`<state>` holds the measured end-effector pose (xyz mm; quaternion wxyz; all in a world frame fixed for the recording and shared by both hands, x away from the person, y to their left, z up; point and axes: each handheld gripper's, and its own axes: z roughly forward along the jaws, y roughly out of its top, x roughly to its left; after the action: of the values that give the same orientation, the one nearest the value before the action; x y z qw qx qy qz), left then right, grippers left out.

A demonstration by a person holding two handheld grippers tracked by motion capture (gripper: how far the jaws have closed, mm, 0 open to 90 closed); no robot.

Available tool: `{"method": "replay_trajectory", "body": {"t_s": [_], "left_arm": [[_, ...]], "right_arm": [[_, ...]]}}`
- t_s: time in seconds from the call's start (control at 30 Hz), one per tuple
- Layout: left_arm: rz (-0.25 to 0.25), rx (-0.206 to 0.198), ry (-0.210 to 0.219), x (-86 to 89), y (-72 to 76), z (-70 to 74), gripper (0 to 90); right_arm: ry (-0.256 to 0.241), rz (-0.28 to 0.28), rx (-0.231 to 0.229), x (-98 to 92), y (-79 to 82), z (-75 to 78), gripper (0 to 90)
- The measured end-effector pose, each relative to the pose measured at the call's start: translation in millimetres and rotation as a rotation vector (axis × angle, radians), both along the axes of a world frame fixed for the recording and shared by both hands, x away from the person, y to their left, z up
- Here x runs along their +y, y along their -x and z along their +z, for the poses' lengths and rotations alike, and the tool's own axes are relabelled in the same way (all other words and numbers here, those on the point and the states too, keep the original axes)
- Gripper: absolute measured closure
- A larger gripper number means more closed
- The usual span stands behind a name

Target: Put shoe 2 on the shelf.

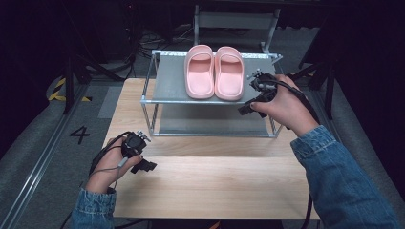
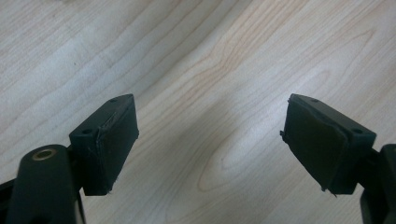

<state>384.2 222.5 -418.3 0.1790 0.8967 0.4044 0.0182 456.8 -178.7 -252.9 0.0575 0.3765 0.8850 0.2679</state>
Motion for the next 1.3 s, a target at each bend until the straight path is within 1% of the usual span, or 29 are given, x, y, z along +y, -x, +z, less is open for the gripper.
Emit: {"method": "replay_trajectory", "body": {"t_s": [0.1, 0.2, 0.27, 0.3, 0.33, 0.43, 0.6, 0.63, 0.67, 0.73, 0.83, 0.93, 1.0, 1.03, 1.07, 1.1, 1.2, 1.23, 1.27, 1.3], "left_arm": [[0.013, 0.006, -0.006, 4.7, 3.4, -1.2, 18.7], [0.020, 0.002, -0.007, 7.8, 5.3, -1.0, 18.8], [0.016, 0.000, -0.005, 8.9, 6.2, -0.6, 18.8], [0.016, 0.001, -0.006, 9.5, 6.5, -0.3, 18.8], [0.016, 0.001, -0.006, 9.5, 6.5, -0.3, 18.8], [0.022, 0.000, -0.005, 10.5, 6.4, -0.5, 18.8], [0.025, 0.005, -0.003, 12.1, 5.3, -2.0, 18.8], [0.026, 0.005, -0.004, 12.3, 5.0, -2.2, 18.8], [0.028, 0.005, -0.005, 12.6, 4.5, -2.9, 18.7], [0.031, 0.006, -0.004, 12.7, 4.3, -3.4, 18.7], [0.038, 0.008, -0.002, 12.7, 4.0, -4.2, 18.8], [0.033, 0.007, -0.003, 12.9, 3.2, -4.9, 18.8], [0.038, 0.010, -0.001, 12.5, 3.1, -5.4, 18.7], [0.034, 0.010, -0.007, 12.1, 2.3, -5.6, 18.7], [0.034, 0.010, -0.007, 12.1, 2.3, -5.6, 18.7], [0.030, 0.010, -0.010, 11.9, 1.7, -5.7, 18.7], [0.031, 0.014, -0.007, 10.0, 0.4, -6.2, 18.7], [0.026, 0.011, -0.009, 9.6, -0.5, -6.3, 18.7], [0.027, 0.012, -0.007, 8.2, -1.4, -6.8, 18.7], [0.027, 0.012, -0.007, 8.2, -1.4, -6.8, 18.6]], "right_arm": [[0.001, 0.001, -0.009, -9.8, 7.6, -3.0, 57.6], [-0.001, -0.003, -0.016, -21.7, 14.9, -7.7, 56.3], [-0.005, -0.011, -0.016, -29.5, 18.6, -10.8, 55.7], [-0.006, -0.018, -0.011, -34.2, 20.5, -13.0, 55.5], [-0.006, -0.018, -0.011, -34.2, 20.5, -13.0, 55.5], [0.003, -0.037, 0.003, -46.3, 24.1, -19.5, 55.1], [0.020, -0.067, 0.024, -64.6, 30.3, -33.4, 53.6], [0.023, -0.076, 0.032, -70.4, 32.7, -39.7, 52.8], [0.019, -0.081, 0.035, -73.7, 34.1, -43.8, 52.4], [0.017, -0.085, 0.039, -76.3, 35.3, -46.9, 51.8], [0.013, -0.104, 0.048, -87.8, 39.7, -62.8, 49.6], [0.017, -0.123, 0.062, -97.5, 44.5, -79.9, 48.1], [0.027, -0.134, 0.072, -104.4, 47.9, -93.1, 47.6], [0.035, -0.145, 0.087, -109.1, 50.3, -103.1, 47.3], [0.038, -0.151, 0.095, -111.5, 51.4, -108.6, 47.1], [0.038, -0.151, 0.095, -111.5, 51.4, -108.6, 47.1], [0.049, -0.166, 0.109, -118.9, 54.5, -123.3, 46.4], [0.044, -0.180, 0.120, -122.8, 57.2, -131.9, 45.4], [0.042, -0.184, 0.123, -124.5, 58.5, -136.4, 44.7], [0.042, -0.184, 0.123, -124.5, 58.5, -136.4, 44.7]]}}
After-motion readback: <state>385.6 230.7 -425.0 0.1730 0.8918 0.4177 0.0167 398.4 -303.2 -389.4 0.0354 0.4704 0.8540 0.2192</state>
